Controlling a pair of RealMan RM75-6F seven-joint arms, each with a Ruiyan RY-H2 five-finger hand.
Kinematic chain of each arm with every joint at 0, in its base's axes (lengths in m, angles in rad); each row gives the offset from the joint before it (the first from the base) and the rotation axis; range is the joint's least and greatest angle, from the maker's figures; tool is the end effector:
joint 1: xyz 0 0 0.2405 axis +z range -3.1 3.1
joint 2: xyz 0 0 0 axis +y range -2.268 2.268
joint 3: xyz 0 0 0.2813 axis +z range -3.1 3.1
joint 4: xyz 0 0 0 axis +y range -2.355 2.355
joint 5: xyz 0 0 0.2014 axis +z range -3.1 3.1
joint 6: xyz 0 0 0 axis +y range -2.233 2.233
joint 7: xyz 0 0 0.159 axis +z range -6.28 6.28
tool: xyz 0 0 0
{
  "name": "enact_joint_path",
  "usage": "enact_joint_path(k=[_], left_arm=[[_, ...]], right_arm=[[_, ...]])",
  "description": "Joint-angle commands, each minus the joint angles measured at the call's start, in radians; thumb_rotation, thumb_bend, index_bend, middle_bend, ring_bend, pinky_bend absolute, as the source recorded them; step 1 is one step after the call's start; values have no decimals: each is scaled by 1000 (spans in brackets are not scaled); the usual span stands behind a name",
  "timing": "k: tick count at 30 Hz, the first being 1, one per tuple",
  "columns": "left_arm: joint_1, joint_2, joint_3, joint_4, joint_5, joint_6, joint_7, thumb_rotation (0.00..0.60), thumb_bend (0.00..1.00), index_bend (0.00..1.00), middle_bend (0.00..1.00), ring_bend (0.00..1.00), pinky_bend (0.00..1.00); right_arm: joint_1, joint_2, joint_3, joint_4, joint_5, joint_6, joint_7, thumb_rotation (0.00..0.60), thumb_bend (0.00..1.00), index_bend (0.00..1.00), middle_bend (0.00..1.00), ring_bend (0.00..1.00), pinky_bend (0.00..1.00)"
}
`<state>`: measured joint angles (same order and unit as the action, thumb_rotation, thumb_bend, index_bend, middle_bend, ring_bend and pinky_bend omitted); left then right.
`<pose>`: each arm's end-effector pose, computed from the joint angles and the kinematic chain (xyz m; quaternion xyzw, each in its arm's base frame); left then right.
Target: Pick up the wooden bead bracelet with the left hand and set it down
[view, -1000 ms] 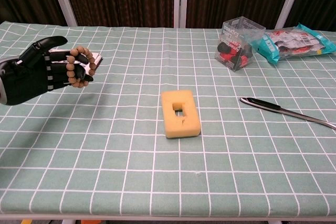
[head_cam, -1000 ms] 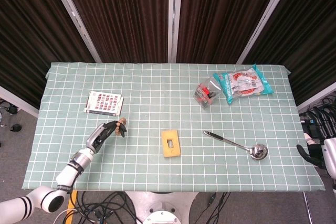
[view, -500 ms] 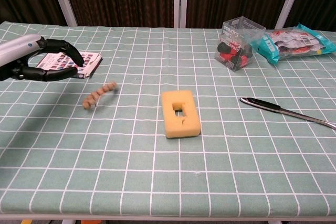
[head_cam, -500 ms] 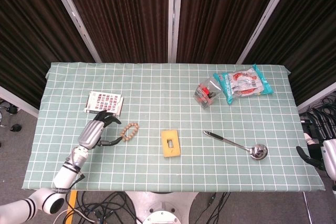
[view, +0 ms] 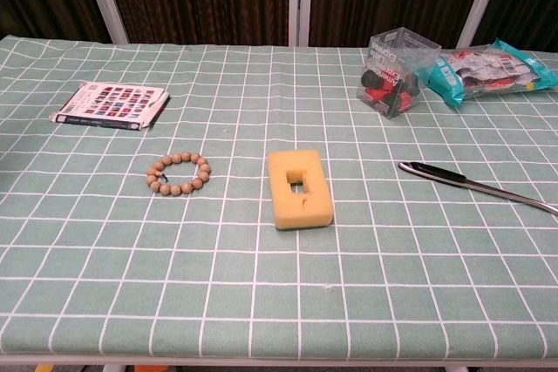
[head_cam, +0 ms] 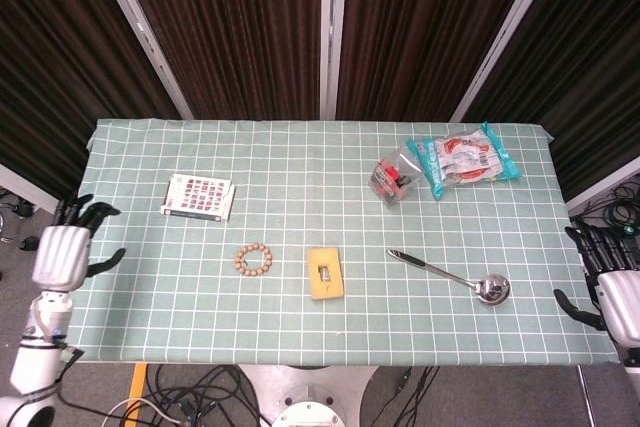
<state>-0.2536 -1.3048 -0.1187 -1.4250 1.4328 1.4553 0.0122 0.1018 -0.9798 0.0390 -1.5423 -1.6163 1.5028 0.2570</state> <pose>-0.3167 0.2688 0.1411 -0.5915 -0.3450 -0.4354 0.5844 -0.3287 -0.2011 0.2255 0.6203 -0.3741 0.4247 0.5431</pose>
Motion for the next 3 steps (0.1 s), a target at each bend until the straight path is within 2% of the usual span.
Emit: enact_joint_path(k=[1, 3], left_arm=[[96, 91, 56, -106, -48, 28, 12, 600, 177, 228, 194, 70, 39], [132, 99, 72, -121, -37, 70, 9, 600, 177, 220, 191, 69, 38]], right_arm=[[7, -18, -3, 14, -5, -6, -7, 600, 207, 0, 0, 0, 0], [12, -28, -3, 17, -7, -11, -15, 600, 207, 0, 0, 0, 0]])
